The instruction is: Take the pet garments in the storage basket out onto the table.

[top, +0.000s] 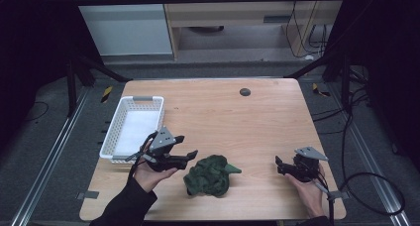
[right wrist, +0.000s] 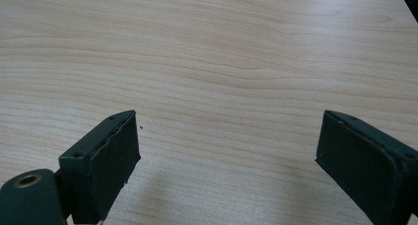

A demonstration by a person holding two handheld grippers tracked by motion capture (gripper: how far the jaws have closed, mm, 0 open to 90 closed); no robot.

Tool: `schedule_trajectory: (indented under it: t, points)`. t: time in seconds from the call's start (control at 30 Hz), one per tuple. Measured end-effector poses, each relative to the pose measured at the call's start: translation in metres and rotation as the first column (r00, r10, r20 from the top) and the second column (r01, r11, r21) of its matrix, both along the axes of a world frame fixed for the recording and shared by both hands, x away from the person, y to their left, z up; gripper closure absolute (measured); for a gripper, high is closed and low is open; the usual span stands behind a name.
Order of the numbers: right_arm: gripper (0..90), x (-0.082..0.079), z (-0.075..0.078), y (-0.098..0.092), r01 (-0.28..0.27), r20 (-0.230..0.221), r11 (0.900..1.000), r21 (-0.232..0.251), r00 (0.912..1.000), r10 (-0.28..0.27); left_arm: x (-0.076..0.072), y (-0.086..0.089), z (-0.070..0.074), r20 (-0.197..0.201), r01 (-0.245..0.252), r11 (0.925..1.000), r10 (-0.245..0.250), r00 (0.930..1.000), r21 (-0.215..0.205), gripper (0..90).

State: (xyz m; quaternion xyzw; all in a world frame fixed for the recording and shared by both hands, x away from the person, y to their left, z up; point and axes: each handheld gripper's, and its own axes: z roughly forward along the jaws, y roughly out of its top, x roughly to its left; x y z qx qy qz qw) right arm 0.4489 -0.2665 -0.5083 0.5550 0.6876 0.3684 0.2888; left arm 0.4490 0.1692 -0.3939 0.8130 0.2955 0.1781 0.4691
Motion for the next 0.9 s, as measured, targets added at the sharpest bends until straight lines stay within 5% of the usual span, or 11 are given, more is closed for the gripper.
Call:
schedule_trajectory:
  t: [0.13,0.37,0.5,0.73,0.9]
  points:
    - [9.2,0.0,0.0,0.0,0.001,-0.001,1.0,0.0,1.0,-0.001,-0.005,0.008,-0.008,0.012,-0.05,0.9982,0.051,0.9986,-0.032,32.3]
    - [9.2,0.0,0.0,0.0,0.0,-0.002,1.0,0.001,1.0,0.0,-0.017,0.034,-0.028,-0.016,-0.159,0.9828,0.158,0.9873,-0.093,41.7]
    - [9.2,0.0,0.0,0.0,0.001,-0.001,1.0,0.0,1.0,-0.001,-0.021,0.044,-0.035,-0.041,-0.181,0.9785,0.177,0.9833,-0.1,47.9]
    - [9.1,0.0,0.0,0.0,0.0,-0.001,1.0,0.0,1.0,0.0,-0.033,0.07,-0.05,-0.075,-0.258,0.9605,0.251,0.9652,-0.105,57.2]
    - [9.1,-0.001,0.0,0.0,0.001,0.0,1.0,0.0,1.0,-0.001,-0.038,0.08,-0.057,-0.092,-0.278,0.9571,0.27,0.9585,-0.084,57.9]
